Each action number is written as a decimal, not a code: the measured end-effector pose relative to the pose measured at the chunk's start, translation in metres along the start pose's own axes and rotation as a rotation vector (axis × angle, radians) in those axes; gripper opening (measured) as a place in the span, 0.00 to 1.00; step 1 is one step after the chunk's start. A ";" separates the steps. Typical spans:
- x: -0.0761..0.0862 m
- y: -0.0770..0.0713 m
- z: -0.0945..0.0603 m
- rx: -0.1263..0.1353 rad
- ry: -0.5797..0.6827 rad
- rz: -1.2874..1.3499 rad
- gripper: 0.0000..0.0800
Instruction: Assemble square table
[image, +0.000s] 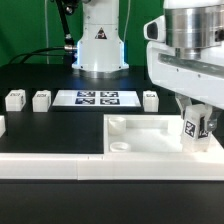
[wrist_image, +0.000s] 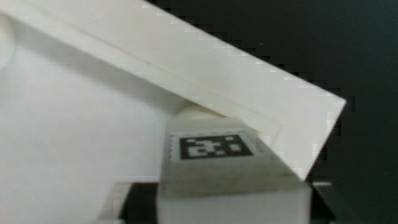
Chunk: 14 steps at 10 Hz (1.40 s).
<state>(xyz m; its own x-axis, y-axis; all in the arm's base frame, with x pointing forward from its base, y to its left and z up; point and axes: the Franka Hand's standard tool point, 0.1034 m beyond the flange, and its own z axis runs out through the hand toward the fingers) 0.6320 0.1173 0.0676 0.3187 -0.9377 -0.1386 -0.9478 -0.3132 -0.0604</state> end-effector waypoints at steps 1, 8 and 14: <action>-0.001 0.000 0.000 0.000 0.000 0.045 0.37; -0.002 0.000 0.001 0.006 -0.022 0.343 0.45; -0.001 0.001 0.002 -0.004 0.000 -0.353 0.81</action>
Offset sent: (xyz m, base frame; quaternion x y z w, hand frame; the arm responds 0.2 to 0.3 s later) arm 0.0000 0.0000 0.0000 0.0000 0.0000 0.1938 0.9810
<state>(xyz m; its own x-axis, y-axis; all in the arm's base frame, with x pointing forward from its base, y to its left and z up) 0.6307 0.1180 0.0655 0.6263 -0.7718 -0.1099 -0.7795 -0.6183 -0.1005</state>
